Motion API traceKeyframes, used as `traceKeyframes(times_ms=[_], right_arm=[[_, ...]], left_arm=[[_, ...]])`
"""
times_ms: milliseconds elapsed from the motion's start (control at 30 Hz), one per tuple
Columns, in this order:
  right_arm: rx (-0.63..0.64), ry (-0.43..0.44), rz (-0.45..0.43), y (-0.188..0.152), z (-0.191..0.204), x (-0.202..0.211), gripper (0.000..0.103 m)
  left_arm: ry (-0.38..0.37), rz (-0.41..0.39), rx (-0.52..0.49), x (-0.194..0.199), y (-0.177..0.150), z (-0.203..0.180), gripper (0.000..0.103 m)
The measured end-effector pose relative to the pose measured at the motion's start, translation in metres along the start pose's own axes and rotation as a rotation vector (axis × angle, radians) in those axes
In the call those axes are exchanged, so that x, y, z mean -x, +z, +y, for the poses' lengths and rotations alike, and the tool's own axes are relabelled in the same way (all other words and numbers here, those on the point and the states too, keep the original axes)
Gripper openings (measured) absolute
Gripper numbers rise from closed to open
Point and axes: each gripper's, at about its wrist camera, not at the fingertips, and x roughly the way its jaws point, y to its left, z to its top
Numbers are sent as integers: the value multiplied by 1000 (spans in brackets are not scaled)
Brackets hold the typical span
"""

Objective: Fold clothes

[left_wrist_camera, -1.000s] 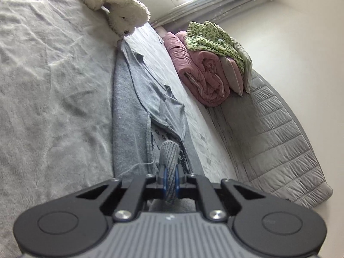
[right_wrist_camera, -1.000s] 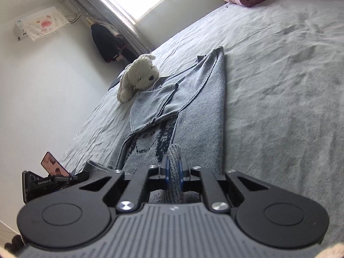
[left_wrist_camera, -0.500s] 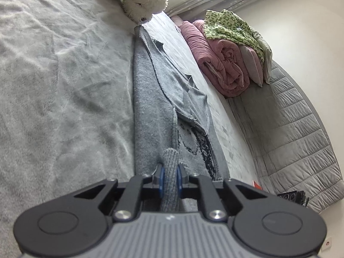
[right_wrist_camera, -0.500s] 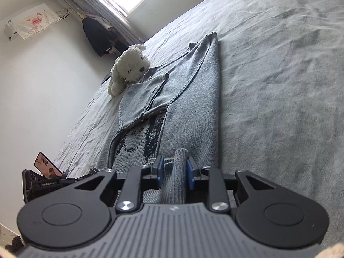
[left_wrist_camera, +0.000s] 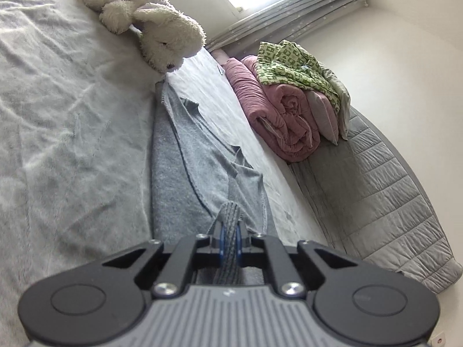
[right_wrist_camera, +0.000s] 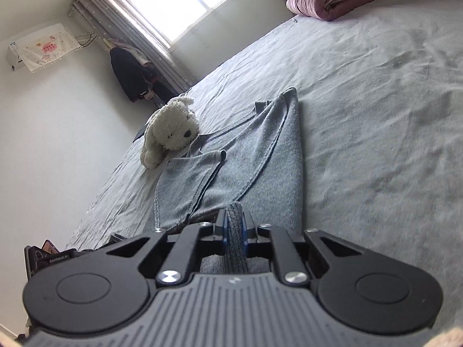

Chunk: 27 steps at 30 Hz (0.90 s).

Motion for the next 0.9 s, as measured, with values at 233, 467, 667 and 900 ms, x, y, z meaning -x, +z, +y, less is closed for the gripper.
traceKeyframes(times_ms=[233,467,667,900], right_arm=[[13,-24,-15,16,-7,-28,12],[69,-69,-2,11,-9,-44,11],[208,-168,-25,12,21,-30,33],[428,-219,-67,-10,55,-24,44]], left_arm=[[52,-13,15,-17,11,19,7],[105,-3,-18,-22,6,20,11],[233,-89,-178,-7,4,-24,27],[248,-128,-472,-13,-26,-70,34]])
